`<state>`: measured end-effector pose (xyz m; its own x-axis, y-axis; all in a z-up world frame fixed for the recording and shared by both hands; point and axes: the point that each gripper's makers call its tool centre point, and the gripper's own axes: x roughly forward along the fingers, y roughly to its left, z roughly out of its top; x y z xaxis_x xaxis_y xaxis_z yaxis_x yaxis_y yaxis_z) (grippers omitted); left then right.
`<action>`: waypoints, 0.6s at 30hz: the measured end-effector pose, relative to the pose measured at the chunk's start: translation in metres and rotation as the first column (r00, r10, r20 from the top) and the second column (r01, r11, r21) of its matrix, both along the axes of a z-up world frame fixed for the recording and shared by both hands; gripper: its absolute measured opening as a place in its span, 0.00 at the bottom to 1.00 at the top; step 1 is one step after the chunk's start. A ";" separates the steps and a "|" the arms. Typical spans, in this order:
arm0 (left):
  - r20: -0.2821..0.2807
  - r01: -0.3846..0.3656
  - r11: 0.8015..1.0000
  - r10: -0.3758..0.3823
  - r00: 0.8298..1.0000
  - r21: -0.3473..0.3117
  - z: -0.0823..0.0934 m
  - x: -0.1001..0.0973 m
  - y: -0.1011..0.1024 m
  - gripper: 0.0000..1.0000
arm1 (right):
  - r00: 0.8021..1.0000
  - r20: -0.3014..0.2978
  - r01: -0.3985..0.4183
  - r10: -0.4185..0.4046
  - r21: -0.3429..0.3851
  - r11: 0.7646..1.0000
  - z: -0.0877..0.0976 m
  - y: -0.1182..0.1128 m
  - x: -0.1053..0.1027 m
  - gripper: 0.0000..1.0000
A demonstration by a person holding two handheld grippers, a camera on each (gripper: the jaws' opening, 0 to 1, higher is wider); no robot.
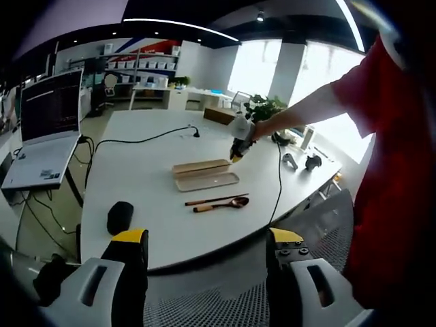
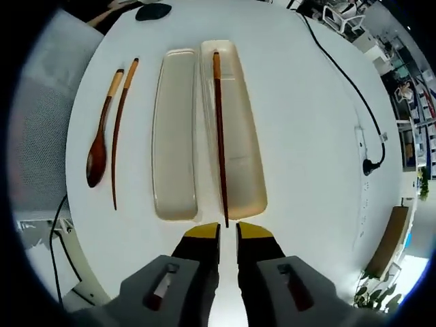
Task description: Arrange the utensils inside the cutlery case until each visible utensil rests in its matching compartment.
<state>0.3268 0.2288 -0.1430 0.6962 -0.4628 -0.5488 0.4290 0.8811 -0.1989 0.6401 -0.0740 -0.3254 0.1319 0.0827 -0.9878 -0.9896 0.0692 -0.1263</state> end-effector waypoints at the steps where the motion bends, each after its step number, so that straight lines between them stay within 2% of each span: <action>1: 0.000 -0.002 1.000 0.002 1.000 0.001 0.000 0.000 0.000 0.72 | 1.000 -0.009 0.004 -0.004 -0.002 1.000 -0.002 0.000 -0.002 0.04; 6: -0.010 -0.012 1.000 0.012 1.000 0.010 -0.002 -0.001 0.000 0.72 | 1.000 -0.014 -0.011 0.011 -0.012 1.000 -0.006 0.001 -0.001 0.02; 8: -0.014 -0.017 1.000 0.017 1.000 0.009 -0.002 -0.002 0.000 0.72 | 0.999 -0.014 -0.044 0.044 -0.020 0.999 -0.007 0.001 -0.001 0.00; 13: -0.017 -0.023 1.000 0.023 1.000 0.013 -0.003 -0.003 0.002 0.72 | 0.998 -0.026 -0.056 0.056 -0.006 0.998 -0.012 0.008 -0.001 0.03; 16: -0.022 -0.025 1.000 0.025 0.999 0.018 -0.004 -0.003 0.004 0.72 | 0.994 -0.026 -0.104 0.104 -0.029 0.994 -0.015 0.008 -0.003 0.01; 18: -0.024 -0.026 1.000 0.026 0.999 0.017 -0.004 -0.003 0.005 0.72 | 0.995 -0.032 -0.093 0.092 -0.028 0.995 -0.015 0.010 -0.005 0.00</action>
